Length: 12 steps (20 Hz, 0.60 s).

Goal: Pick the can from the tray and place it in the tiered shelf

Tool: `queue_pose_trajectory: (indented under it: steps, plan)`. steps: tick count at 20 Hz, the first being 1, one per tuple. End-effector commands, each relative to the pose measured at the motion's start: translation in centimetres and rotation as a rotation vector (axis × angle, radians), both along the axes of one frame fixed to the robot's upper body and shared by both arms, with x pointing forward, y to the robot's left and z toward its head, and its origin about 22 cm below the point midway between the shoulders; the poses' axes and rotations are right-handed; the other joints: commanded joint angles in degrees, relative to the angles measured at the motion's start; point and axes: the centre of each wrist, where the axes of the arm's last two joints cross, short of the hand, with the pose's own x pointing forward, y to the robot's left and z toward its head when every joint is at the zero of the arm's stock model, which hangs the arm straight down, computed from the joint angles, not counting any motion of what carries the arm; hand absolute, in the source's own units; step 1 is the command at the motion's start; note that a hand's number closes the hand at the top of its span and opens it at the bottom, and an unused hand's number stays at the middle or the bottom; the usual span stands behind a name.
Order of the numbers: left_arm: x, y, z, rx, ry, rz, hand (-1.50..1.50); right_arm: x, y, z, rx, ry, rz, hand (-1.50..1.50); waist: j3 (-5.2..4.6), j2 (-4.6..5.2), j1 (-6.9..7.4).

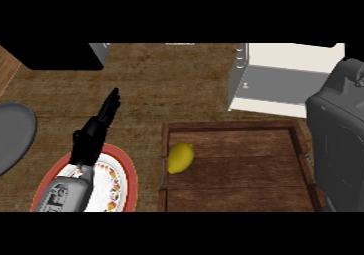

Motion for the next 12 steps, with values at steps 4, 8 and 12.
queue_pose_trajectory:
  steps: [4,8,12]
  plan:
    - [0.7,1.6,-0.3,0.011,-0.013,0.008,0.0,2.7,-1.4,-1.9,-0.152,-0.005,-0.025,1.5,0.0,0.05,-0.06]
    - [-0.1,1.1,-1.1,-0.01,0.001,0.01,0.0,6.0,-3.2,-3.9,-0.106,-0.045,0.019,1.5,0.01,0.18,0.33]
    - [0.2,0.1,0.7,-0.005,-0.002,-0.025,0.0,5.5,-4.2,-3.6,0.129,-0.235,0.052,1.5,0.18,0.4,0.62]
